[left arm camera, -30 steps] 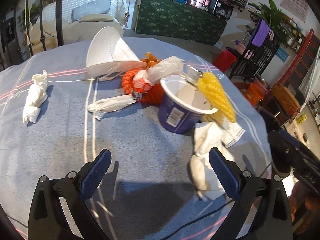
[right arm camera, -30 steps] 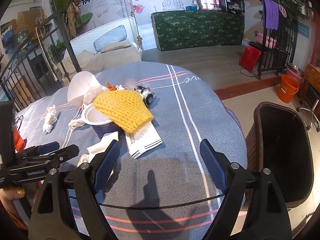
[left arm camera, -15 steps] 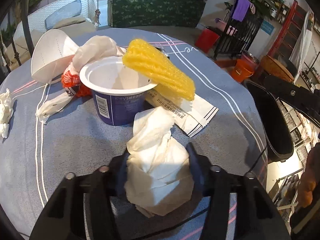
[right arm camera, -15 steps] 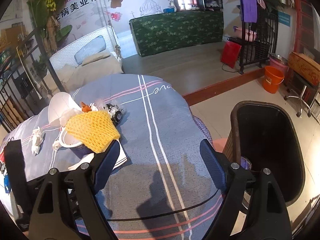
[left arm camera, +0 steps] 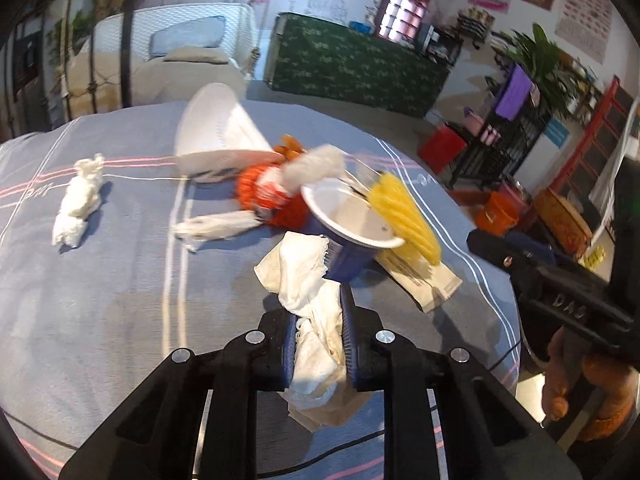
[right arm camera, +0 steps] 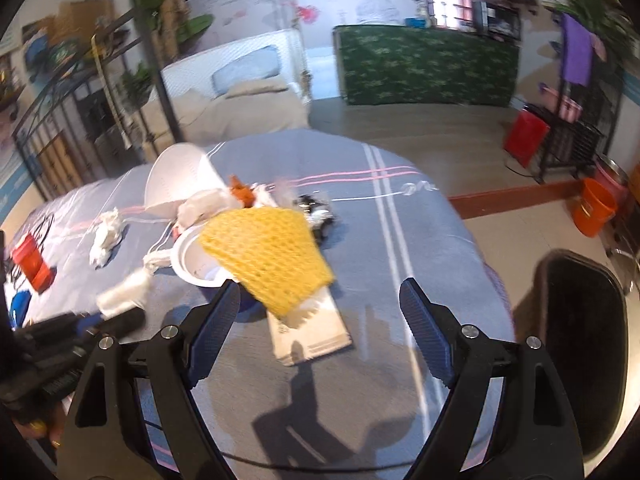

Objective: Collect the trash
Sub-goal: 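Grasp the white tissue with the left tool while the right tool grasps the yellow mesh sleeve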

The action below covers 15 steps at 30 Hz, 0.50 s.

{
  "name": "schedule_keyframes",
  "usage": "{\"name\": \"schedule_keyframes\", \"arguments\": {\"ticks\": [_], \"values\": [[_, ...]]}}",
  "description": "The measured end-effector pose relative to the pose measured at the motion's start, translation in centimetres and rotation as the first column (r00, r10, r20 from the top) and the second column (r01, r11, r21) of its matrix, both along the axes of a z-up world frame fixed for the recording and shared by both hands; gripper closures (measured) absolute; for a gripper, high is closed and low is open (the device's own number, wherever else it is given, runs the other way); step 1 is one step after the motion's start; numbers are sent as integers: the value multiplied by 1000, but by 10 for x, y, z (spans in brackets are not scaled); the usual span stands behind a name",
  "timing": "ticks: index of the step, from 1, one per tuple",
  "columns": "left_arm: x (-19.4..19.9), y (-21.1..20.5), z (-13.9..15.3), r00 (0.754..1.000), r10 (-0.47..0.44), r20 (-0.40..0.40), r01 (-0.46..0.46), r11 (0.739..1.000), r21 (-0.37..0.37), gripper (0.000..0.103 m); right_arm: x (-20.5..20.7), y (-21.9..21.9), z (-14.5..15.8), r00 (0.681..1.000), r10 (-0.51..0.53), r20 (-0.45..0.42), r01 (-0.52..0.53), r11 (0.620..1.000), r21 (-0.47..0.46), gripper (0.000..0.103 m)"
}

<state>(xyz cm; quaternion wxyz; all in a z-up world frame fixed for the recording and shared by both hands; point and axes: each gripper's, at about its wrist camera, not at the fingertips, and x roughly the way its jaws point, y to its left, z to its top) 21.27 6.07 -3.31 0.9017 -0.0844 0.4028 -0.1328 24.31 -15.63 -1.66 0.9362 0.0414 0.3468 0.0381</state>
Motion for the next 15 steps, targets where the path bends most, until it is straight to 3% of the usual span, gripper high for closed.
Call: {"name": "schedule_keyframes", "arguments": {"ticks": [6, 15], "values": [[-2, 32, 3, 996, 85, 2, -85, 996, -10, 84, 15, 24, -3, 997, 72, 3, -72, 994, -85, 24], [-3, 47, 1, 993, 120, -12, -120, 993, -22, 84, 31, 35, -4, 994, 106, -7, -106, 985, -136, 33]]}}
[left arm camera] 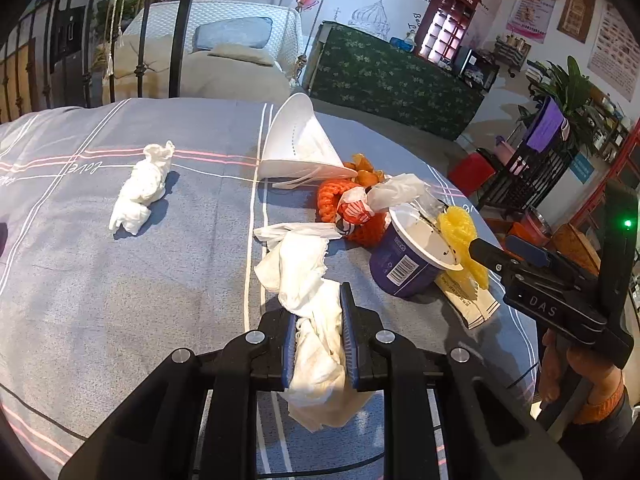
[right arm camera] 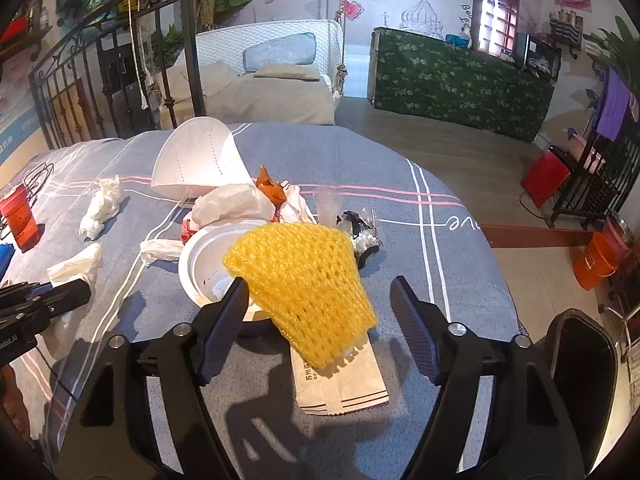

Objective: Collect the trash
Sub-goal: 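Grasp the white tissue with the left tool while the right tool grasps the yellow mesh sleeve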

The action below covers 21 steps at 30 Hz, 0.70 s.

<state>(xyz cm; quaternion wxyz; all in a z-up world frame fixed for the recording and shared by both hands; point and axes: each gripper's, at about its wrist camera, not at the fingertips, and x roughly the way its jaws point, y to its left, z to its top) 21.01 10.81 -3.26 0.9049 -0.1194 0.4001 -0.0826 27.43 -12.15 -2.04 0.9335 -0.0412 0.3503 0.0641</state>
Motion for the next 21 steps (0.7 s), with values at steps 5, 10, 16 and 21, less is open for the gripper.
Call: {"name": "schedule_keyframes", "arguments": {"ticks": [5, 10, 16, 21], "values": [[-2, -3, -1, 1000, -11, -1, 11, 1000, -1, 84, 9, 0, -2, 1000, -5, -2, 5, 1000, -10, 38], [-4, -7, 0, 1000, -22, 3, 22, 1000, -1, 84, 7, 5, -4, 999, 17, -27, -17, 1000, -10, 38], [-2, -14, -1, 999, -31, -11, 31, 999, -4, 84, 11, -1, -13, 998, -3, -66, 3, 1000, 7, 68], [-4, -18, 1, 999, -38, -4, 38, 999, 4, 84, 6, -8, -12, 998, -13, -59, 16, 998, 53, 86]]}}
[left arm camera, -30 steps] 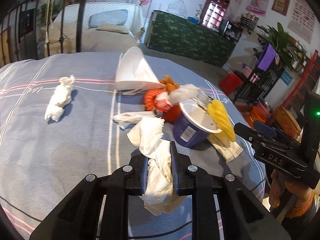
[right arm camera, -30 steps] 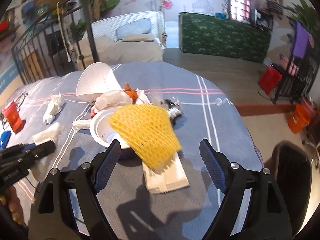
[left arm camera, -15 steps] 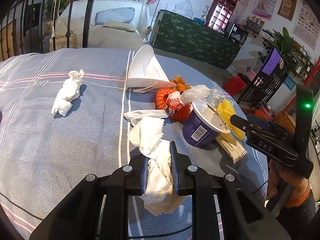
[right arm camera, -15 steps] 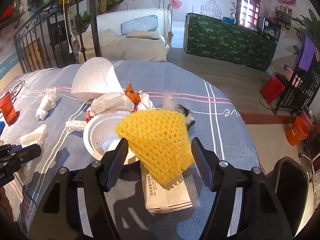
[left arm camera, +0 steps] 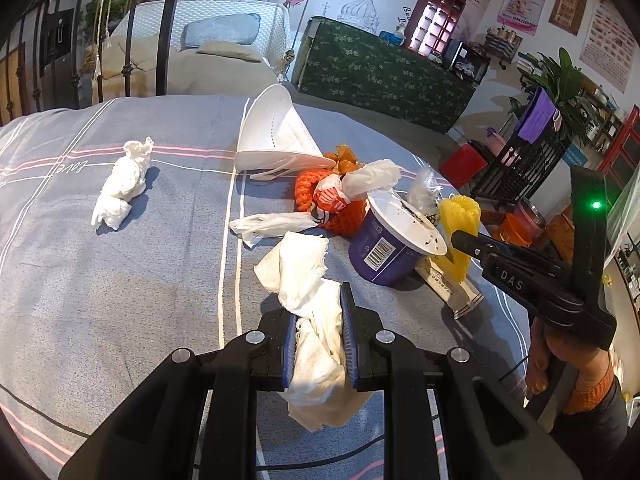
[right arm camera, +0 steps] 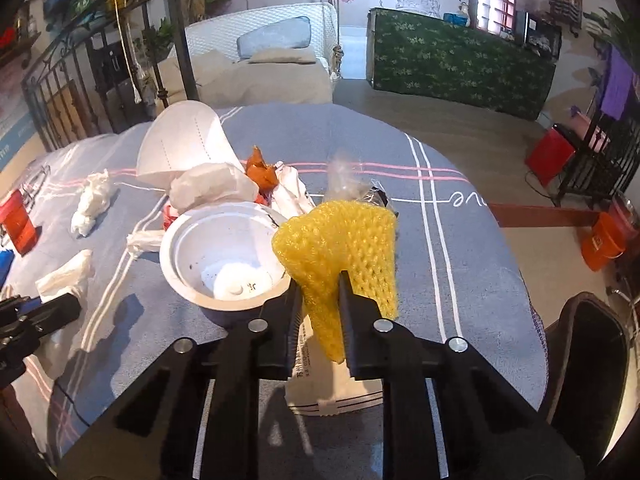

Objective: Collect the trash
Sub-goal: 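Grasp the white tissue with the left tool while the right tool grasps the yellow mesh sleeve, then carry tissue and yellow sleeve over the bin and open both tools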

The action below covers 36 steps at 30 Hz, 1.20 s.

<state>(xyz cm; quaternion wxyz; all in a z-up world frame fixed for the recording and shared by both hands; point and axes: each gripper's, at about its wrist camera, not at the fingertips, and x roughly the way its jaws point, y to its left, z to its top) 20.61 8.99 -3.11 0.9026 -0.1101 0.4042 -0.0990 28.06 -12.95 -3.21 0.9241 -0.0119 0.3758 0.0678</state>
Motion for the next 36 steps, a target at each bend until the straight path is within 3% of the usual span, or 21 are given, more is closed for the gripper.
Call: {"name": "schedule_keyframes", "arguments": {"ticks": [10, 18, 28, 36], "values": [[-10, -29, 5, 998, -51, 27, 50, 999, 11, 84, -40, -25, 23, 995, -54, 89, 47, 995, 86, 87], [-17, -78, 7, 986, -157, 51, 157, 988, 11, 84, -85, -57, 30, 984, -137, 117, 123, 986, 115, 87], [-25, -143, 8, 950, -305, 68, 303, 952, 39, 84, -135, -125, 20, 944, -309, 113, 295, 947, 127, 87], [-29, -193, 8, 902, -425, 76, 421, 905, 62, 84, -160, -181, 7, 893, -443, 86, 429, 892, 144, 87]]}}
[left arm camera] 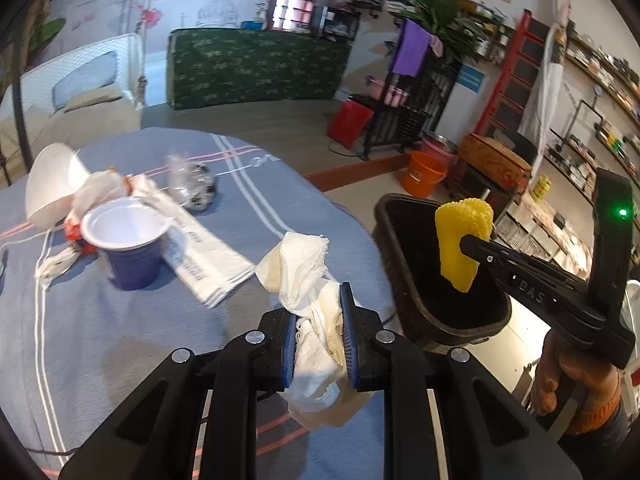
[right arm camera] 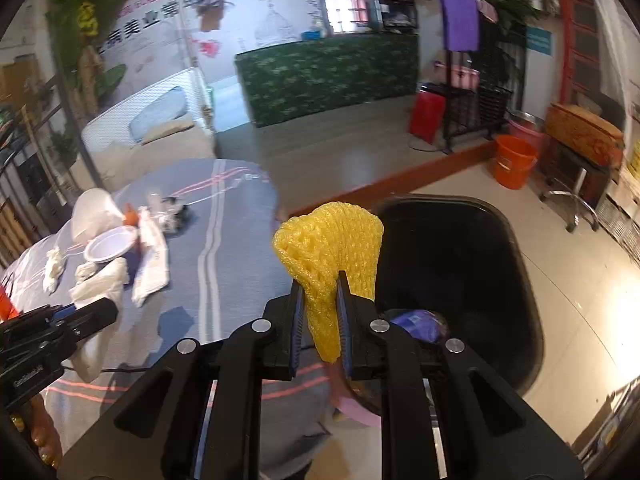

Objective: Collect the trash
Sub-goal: 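Carry tissue and yellow sleeve over the bin and open both tools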

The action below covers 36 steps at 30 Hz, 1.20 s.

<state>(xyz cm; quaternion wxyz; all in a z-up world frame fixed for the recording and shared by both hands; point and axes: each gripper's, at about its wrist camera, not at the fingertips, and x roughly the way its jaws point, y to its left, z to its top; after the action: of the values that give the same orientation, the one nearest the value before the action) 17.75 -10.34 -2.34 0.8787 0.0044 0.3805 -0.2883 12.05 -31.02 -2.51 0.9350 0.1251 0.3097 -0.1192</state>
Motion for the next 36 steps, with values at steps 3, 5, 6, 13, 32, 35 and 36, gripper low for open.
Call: {"name": "schedule_keyframes", "arguments": {"ticks": [3, 5, 6, 13, 32, 35, 36], "values": [[-2, -20, -1, 999, -50, -3, 50, 999, -1, 84, -5, -28, -11, 997, -69, -17, 69, 997, 17, 87], [-5, -33, -1, 997, -83, 9, 83, 997, 10, 84, -6, -42, -17, 994, -103, -32, 104, 994, 23, 87], [-6, -38, 0, 995, -101, 18, 101, 995, 14, 84, -7, -48, -21, 992, -117, -42, 118, 993, 28, 87], [-5, -75, -2, 979, -202, 13, 202, 979, 23, 84, -2, -81, -52, 979, -177, -101, 187, 978, 98, 60], [9, -179, -40, 927, -361, -102, 371, 924, 97, 83, -64, -108, -52, 939, -334, -85, 339, 939, 54, 44], [11, -189, -43, 922, -370, -114, 382, 918, 106, 83, -77, -116, -52, 929, -359, -88, 364, 930, 54, 44], [10, -192, -44, 922, -371, -111, 382, 917, 110, 83, -80, -117, -52, 926, -368, -90, 373, 926, 54, 44]]}}
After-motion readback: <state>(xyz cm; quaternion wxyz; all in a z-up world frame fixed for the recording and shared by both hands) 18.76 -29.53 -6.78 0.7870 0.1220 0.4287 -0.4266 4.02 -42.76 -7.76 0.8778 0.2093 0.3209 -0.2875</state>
